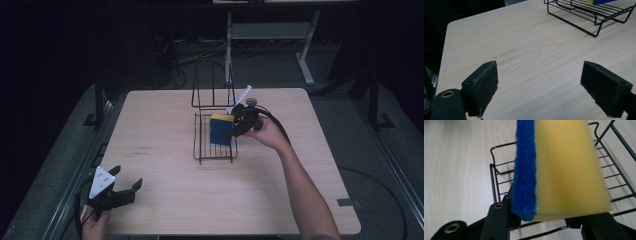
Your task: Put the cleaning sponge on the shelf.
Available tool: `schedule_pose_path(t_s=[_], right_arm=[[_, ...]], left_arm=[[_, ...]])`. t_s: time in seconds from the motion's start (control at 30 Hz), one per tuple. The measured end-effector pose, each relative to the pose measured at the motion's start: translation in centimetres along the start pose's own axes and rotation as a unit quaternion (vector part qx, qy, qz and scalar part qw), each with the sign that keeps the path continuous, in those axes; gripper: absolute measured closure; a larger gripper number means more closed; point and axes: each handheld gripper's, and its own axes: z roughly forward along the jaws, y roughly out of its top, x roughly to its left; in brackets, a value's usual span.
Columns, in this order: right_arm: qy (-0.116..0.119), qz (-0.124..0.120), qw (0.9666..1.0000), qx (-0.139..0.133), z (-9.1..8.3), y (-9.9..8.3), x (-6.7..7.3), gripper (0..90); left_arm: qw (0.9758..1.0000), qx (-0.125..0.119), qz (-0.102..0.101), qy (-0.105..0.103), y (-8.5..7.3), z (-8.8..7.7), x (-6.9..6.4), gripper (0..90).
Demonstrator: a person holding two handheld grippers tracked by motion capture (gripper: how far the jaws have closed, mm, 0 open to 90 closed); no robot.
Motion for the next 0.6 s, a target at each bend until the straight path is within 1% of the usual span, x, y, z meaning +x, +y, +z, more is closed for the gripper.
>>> schedule_pose_path(t_s=[0.03, 0.07, 0.13, 0.23, 0.3, 0.37, 0.47, 0.57, 0.6], right_arm=[[0.000, 0.000, 1.0000, 0.000, 0.0, 0.0, 0.0, 56.5], [-0.004, 0.001, 1.0000, 0.006, 0.0, 0.2, -0.2, 56.5], [-0.002, 0.001, 1.0000, 0.003, 0.0, 0.3, -0.2, 56.5], [-0.005, 0.004, 0.9999, 0.014, 0.6, 0.3, -0.7, 56.3], [-0.009, 0.003, 0.9999, 0.013, 0.7, 0.2, -0.8, 56.4], [-0.005, 0.008, 0.9999, 0.007, 0.8, 0.1, -1.1, 56.4], [-0.010, 0.007, 0.9999, 0.006, 0.9, 0.0, -1.3, 56.5], [-0.013, 0.003, 0.9999, 0.009, 1.0, -0.1, -1.4, 56.4], [-0.011, 0.004, 0.9999, 0.009, 1.0, -0.2, -1.4, 56.4]], left_arm=[[1.0000, 0.000, 0.000, 0.000, 0.0, 0.0, 0.0, 13.9], [1.0000, 0.000, 0.001, -0.002, 0.0, 0.0, 0.0, 13.9], [1.0000, -0.001, 0.002, -0.001, 0.0, 0.0, -0.1, 13.9], [1.0000, -0.002, 0.002, -0.001, 0.0, -0.1, -0.1, 13.9], [1.0000, 0.000, 0.001, -0.001, 0.0, -0.1, 0.1, 13.9], [1.0000, 0.000, 0.002, 0.000, 0.0, -0.1, 0.1, 13.9], [1.0000, -0.001, 0.003, 0.001, 0.0, -0.2, 0.1, 13.9], [1.0000, 0.000, 0.002, 0.000, 0.0, -0.2, 0.1, 13.9], [1.0000, 0.000, 0.002, 0.000, 0.0, -0.1, 0.1, 13.9]])
